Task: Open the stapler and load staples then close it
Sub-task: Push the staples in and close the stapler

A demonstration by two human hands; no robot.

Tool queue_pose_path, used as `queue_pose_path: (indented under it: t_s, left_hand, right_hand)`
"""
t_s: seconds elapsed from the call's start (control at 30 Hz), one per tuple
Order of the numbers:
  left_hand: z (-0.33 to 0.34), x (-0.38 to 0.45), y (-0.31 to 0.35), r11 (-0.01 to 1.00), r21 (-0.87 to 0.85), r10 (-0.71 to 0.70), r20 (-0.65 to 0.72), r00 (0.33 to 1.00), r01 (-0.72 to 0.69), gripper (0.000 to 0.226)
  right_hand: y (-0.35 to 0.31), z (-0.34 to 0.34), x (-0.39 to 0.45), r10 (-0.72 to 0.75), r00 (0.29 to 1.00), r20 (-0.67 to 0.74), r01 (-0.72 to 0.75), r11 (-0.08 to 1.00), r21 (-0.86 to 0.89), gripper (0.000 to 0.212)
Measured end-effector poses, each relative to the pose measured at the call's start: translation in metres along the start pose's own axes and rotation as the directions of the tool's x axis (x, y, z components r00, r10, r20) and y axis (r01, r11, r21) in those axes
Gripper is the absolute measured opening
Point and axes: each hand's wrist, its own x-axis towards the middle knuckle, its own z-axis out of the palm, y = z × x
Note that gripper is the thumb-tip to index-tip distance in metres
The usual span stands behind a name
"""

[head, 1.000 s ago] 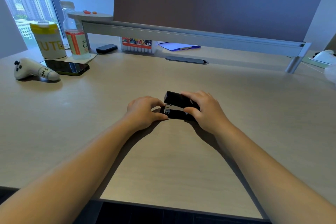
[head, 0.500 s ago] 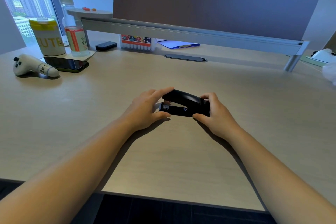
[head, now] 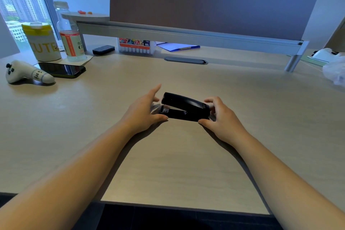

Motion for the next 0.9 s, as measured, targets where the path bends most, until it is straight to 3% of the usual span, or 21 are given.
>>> queue_pose_path:
  t_s: [0.1,0.17,0.9]
  left_hand:
    - [0.002,0.006,-0.006,0.993,0.119,-0.022,0.02,1.0,0.02,0.049]
    - [0.003,0.011,-0.008,0.989,0.144,-0.035,0.025,0.999,0.031,0.04]
    - [0.036,0.229,-0.043,0.973,0.194,-0.125,-0.031,0.992,0.128,0.043]
  right_hand:
    - [-0.001,0.0,-0.001,-0.013,1.0,-0.021,0.012,0.999,-0.046,0.044]
    - [0.0,0.001,0.004,-0.015,0.999,-0.029,0.013,0.997,-0.08,0.04]
    - [0.056,0.015,0.222,0.071,0.993,-0.095,-0.076,0.996,-0.052,0.041]
